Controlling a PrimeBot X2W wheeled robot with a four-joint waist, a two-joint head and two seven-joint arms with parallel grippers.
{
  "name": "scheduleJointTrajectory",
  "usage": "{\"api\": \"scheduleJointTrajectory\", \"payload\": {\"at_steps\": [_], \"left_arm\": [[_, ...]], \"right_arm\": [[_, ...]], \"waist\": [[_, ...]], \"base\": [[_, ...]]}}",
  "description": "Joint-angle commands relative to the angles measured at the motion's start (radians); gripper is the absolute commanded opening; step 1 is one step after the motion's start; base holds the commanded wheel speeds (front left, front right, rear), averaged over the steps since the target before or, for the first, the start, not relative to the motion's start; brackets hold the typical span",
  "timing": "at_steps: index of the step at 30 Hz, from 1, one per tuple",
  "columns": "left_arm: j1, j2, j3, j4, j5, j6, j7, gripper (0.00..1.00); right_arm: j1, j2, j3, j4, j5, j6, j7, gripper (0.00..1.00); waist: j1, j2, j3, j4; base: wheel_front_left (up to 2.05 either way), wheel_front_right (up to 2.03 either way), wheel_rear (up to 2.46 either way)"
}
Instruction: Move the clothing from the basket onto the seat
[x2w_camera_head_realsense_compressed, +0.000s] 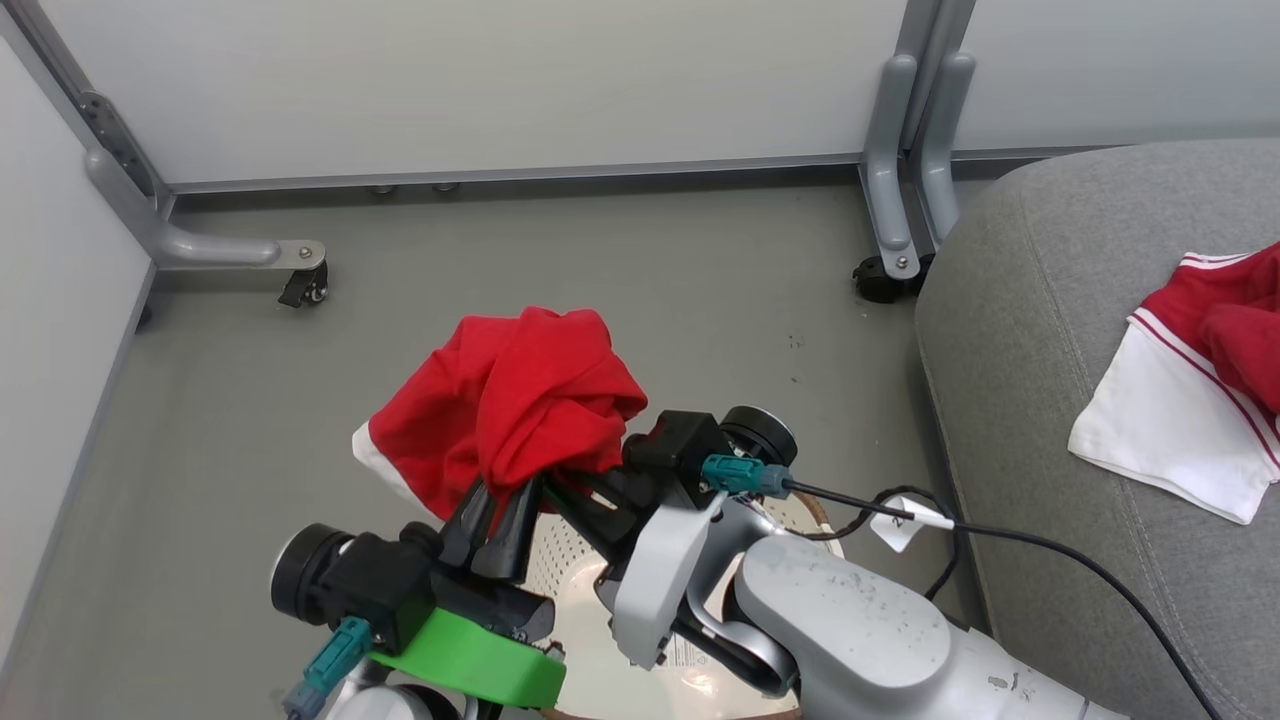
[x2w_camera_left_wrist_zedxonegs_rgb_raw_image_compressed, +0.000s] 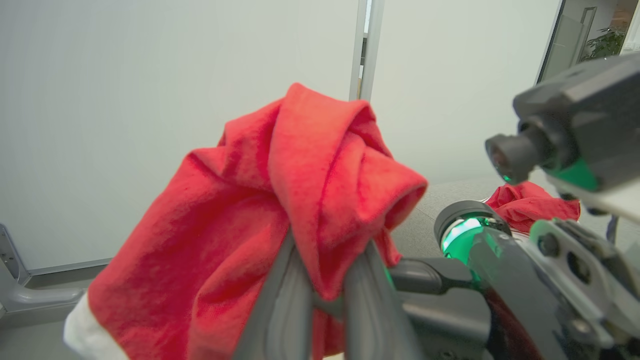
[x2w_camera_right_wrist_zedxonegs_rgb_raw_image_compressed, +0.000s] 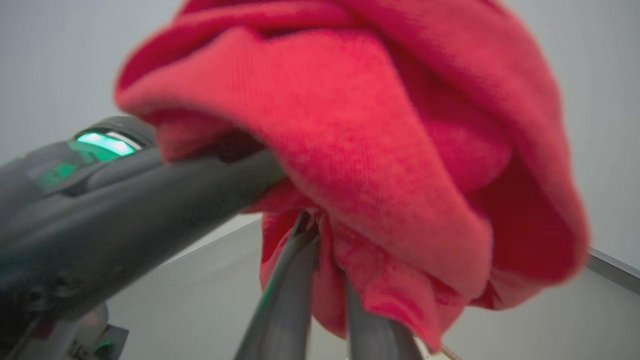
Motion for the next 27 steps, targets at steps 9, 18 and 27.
{"api": "scheduleJointTrajectory", "payload": {"at_steps": [9,18,27], "left_arm": [[-0.02,0.009,-0.006,0.002,-0.004,0.008,-0.005,0.0],[-0.018,0.018,-0.011,0.013,-0.012,0.013,0.021,1.0],[0.007,0.061,-0.025,-0.012,-0.003,0.005,0.067,1.0]], "right_arm": [[-0.027,-0.001,0.015,0.021,0.024,0.0,-0.02,0.0],[-0.038,-0.002,0.013,0.04,0.027,0.0,-0.027,0.0],[-0.055,-0.002,0.0,0.063,0.019,0.0,-0.032,0.0]], "waist": [[0.0,0.0,0.004,0.002],[0.0,0.0,0.01,0.005],[0.0,0.0,0.014,0.012]], "base": [[0.0,0.0,0.0],[0.0,0.0,0.0],[0.0,0.0,0.0]]}}
